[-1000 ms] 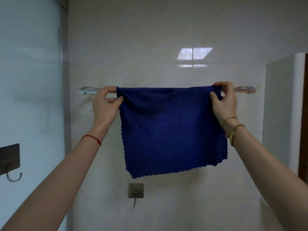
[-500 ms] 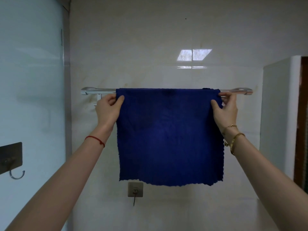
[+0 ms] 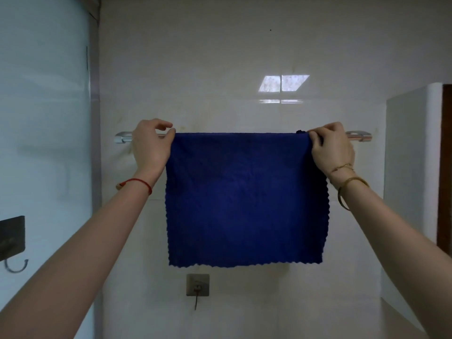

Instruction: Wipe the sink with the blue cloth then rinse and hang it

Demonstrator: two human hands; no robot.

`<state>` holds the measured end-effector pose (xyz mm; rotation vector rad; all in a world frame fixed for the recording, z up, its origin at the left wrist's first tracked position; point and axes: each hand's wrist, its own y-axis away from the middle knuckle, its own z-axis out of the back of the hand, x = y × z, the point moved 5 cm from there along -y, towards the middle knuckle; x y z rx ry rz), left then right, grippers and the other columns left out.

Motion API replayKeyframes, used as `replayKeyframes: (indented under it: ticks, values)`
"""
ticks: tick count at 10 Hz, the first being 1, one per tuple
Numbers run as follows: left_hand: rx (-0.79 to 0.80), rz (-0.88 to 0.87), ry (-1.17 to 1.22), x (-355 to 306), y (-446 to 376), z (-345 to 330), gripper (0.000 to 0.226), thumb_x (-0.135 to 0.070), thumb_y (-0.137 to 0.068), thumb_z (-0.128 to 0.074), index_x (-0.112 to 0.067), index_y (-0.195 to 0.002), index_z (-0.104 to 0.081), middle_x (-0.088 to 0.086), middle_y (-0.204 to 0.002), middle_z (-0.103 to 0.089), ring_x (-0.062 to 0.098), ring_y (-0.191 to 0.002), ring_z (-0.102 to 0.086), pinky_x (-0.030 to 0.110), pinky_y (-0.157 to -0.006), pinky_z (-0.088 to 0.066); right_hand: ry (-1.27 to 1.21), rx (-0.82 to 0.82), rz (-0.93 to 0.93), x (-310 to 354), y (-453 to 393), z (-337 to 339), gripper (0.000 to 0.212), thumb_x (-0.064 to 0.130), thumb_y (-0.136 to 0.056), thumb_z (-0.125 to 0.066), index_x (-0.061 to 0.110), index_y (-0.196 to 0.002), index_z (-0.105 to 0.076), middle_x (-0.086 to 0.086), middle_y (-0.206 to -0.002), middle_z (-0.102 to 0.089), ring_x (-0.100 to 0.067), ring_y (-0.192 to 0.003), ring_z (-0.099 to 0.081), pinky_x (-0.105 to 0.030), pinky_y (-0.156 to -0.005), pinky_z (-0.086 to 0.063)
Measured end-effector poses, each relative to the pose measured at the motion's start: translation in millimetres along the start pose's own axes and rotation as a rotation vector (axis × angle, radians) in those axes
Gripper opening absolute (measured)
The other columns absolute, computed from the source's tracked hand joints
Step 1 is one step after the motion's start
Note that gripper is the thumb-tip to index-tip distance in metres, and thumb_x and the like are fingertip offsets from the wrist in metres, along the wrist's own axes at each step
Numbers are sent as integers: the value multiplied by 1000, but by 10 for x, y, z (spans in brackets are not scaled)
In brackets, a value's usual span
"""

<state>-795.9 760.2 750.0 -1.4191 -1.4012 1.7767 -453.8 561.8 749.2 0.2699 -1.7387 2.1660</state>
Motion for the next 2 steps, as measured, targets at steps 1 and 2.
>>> replayKeyframes:
  ticks: [1,2]
  values:
    - [-77,6,-28,62,113,33,22,-32,-94,-64,-13,-101,-73,6,-109,-69,7,-88,-56,13,-73,-36,39,-48,33,-40,124,-1,31,33,-100,-38,21,-118,-61,-7,-122,-49,-33,-96,-57,-35,-73,-42]
    - [-123,-27,80,136,204,80,23,-34,-94,-63,-15,-104,-71,3,-109,-68,9,-89,-61,15,-72,-46,-91,-78,101,-86,213,-81,38,27,-101,-40,20,-138,-47,-7,-137,-42,-28,-115,-50,-38,-85,-47]
